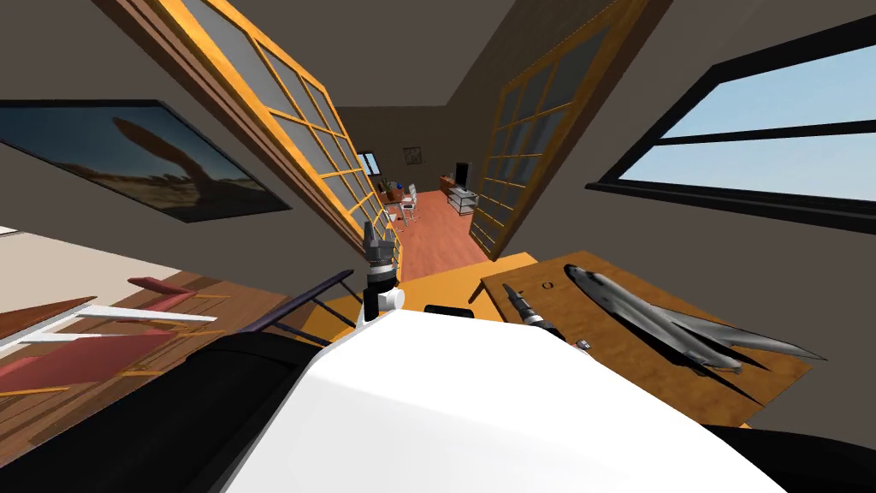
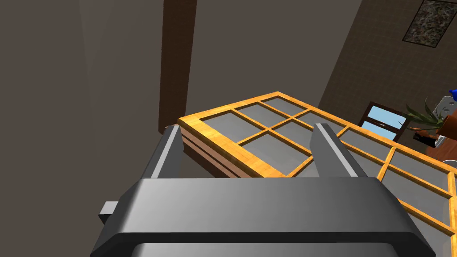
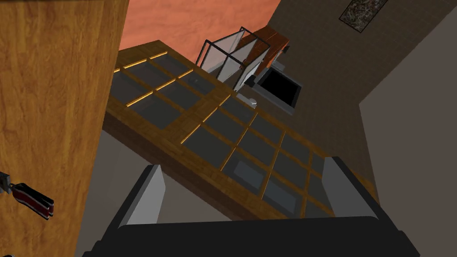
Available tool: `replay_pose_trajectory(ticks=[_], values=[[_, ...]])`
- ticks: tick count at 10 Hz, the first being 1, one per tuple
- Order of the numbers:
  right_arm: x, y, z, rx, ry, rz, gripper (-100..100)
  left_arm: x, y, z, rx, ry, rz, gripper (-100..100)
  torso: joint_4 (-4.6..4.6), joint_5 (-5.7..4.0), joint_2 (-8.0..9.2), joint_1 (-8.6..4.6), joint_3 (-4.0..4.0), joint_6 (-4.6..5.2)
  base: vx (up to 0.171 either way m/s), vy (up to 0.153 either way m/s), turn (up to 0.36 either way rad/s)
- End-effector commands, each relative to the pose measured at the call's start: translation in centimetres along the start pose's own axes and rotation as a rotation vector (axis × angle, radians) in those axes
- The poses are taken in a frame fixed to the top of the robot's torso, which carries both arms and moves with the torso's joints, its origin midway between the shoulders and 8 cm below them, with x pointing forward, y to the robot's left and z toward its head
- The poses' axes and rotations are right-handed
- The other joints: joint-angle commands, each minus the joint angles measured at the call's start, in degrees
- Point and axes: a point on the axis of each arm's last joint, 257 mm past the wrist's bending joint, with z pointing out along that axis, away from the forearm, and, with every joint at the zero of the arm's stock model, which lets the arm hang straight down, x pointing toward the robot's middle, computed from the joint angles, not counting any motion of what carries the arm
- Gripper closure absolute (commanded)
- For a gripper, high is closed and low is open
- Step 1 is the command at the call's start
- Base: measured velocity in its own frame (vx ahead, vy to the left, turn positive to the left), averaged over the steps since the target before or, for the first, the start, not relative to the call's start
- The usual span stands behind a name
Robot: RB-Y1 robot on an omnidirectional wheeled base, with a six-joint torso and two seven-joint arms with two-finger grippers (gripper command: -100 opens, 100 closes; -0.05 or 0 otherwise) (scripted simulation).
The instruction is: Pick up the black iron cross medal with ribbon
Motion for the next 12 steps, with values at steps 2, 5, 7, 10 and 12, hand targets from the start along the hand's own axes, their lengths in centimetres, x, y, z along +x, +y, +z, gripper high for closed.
replay_pose_trajectory(ticks=[2, 5, 7, 10, 12], values=[[0.9, -4.8, -2.7, 0.1, 0.066, -0.088, -100, 0.0, 0.0, 0.0, 0.0, 0.0, 0.0, 0, 0.0, 0.01, 0.0, 0.03, 0.0, 0.05, -0.007, -0.026, 0.284], [1.8, -9.6, -5.5, 0.209, 0.139, -0.181, -100, 0.0, 0.0, 0.0, 0.0, 0.0, 0.0, 0, -0.02, 0.01, -0.08, 0.04, -0.05, 0.05, 0.006, -0.026, 0.276], [2.3, -14.4, -8.9, 0.317, 0.211, -0.267, -100, 0.0, 0.0, 0.0, 0.0, 0.0, 0.0, 0, -0.03, 0.01, -0.12, 0.03, -0.07, 0.02, 0.02, -0.031, 0.4], [2.6, -19.8, -14.0, 0.444, 0.31, -0.379, -100, 0.0, 0.0, 0.0, 0.0, 0.0, 0.0, 0, -0.04, 0.0, -0.21, -0.03, -0.12, 0.0, 0.03, -0.04, 0.404], [2.4, -22.7, -17.3, 0.515, 0.372, -0.443, -100, 0.0, 0.0, 0.0, 0.0, 0.0, 0.0, 0, -0.05, 0.0, -0.23, -0.03, -0.13, 0.07, 0.032, -0.05, 0.235]])
